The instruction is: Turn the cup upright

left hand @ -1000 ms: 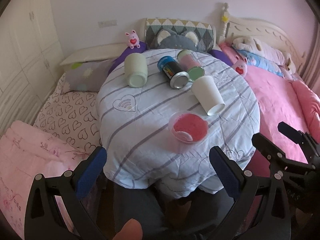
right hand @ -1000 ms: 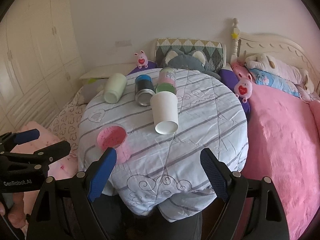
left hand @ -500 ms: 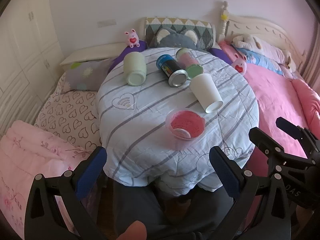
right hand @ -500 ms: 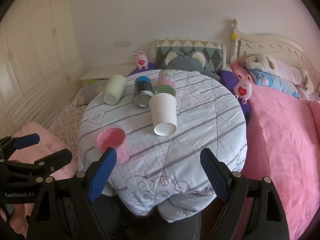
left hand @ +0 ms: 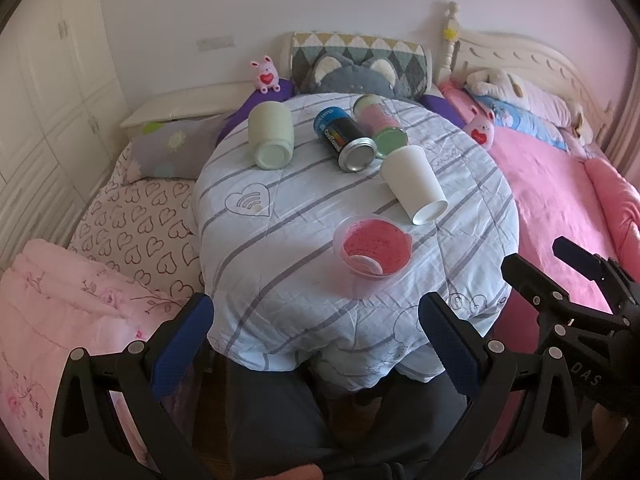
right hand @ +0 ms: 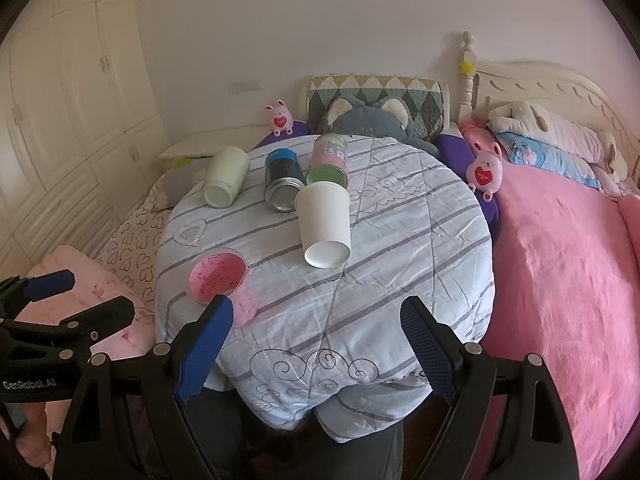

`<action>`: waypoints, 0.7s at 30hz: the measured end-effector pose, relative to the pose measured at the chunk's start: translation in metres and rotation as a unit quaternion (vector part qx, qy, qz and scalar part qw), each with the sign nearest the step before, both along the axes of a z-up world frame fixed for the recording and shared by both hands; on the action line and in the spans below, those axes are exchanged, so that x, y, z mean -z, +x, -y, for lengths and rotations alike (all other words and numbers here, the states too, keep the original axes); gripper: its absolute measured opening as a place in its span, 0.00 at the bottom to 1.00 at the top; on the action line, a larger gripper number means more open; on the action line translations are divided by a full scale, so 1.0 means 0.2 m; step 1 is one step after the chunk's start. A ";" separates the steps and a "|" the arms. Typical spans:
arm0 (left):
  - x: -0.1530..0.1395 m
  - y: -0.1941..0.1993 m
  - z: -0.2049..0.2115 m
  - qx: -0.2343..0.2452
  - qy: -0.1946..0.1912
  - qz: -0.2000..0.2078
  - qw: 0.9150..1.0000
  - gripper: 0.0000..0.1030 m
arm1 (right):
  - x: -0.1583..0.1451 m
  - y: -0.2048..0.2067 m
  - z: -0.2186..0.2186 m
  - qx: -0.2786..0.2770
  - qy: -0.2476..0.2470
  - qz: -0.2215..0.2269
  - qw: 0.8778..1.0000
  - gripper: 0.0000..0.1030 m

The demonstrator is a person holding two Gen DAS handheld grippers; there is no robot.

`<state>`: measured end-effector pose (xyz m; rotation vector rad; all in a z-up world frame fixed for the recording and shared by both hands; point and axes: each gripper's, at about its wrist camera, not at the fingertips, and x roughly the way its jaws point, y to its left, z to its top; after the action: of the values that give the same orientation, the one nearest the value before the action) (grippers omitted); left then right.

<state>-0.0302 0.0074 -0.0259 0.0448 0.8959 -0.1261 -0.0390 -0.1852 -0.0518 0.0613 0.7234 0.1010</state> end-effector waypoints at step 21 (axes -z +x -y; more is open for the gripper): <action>-0.02 -0.02 -0.01 -0.006 0.003 0.006 1.000 1.00 | -0.02 0.00 0.01 -0.002 0.001 0.002 1.000 0.84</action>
<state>-0.0333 0.0089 -0.0223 0.0452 0.8849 -0.1116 -0.0398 -0.1862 -0.0484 0.0618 0.7190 0.1068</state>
